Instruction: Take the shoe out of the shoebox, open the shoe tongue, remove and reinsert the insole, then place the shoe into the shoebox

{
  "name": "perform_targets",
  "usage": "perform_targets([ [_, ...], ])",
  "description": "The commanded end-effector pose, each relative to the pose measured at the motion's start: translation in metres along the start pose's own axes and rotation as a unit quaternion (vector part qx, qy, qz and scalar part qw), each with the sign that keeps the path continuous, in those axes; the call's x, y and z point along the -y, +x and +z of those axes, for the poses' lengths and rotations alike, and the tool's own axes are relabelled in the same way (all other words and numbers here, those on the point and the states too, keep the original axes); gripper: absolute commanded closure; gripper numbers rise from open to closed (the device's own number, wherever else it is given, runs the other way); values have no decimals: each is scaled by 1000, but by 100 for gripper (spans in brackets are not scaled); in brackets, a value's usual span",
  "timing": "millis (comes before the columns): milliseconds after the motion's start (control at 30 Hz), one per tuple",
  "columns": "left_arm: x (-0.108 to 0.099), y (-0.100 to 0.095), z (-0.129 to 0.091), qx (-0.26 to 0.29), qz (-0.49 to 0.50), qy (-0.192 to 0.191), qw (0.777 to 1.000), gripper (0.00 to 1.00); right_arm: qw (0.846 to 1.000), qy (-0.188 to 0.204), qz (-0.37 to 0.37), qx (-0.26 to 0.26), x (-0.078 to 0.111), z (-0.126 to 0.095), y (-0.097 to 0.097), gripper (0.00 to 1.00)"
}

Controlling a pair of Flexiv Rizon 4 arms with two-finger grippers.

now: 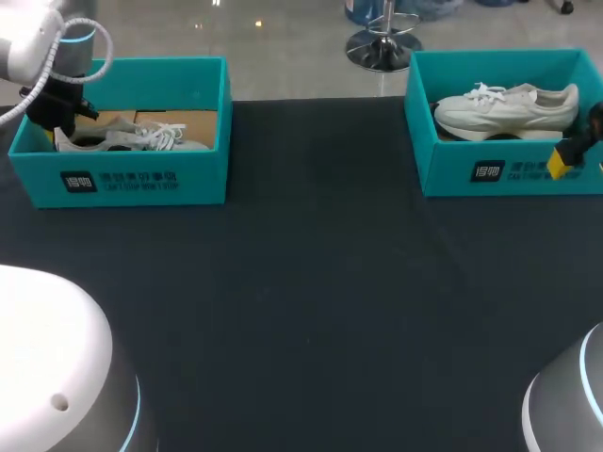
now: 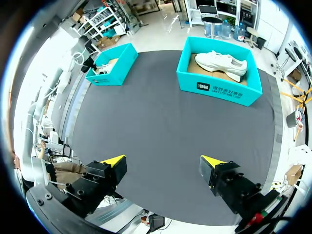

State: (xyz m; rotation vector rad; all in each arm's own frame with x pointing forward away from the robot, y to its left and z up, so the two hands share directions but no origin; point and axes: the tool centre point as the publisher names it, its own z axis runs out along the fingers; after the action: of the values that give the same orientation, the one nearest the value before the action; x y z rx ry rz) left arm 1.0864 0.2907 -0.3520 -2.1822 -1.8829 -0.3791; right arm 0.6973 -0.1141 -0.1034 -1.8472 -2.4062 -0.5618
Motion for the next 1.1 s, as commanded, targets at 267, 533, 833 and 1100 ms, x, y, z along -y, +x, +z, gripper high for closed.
perform_targets([
  [267,-2,3,-3,-1,11,-17,1000,0,1000,3,0,0,-3,0,0,0],
  [533,11,7,-46,39,12,-9,999,0,1000,3,0,0,-3,0,0,0],
  [833,38,15,-139,88,-27,24,995,0,1000,3,0,0,-3,0,0,0],
  [1100,54,8,-185,106,-3,-9,994,0,1000,3,0,0,-3,0,0,0],
])
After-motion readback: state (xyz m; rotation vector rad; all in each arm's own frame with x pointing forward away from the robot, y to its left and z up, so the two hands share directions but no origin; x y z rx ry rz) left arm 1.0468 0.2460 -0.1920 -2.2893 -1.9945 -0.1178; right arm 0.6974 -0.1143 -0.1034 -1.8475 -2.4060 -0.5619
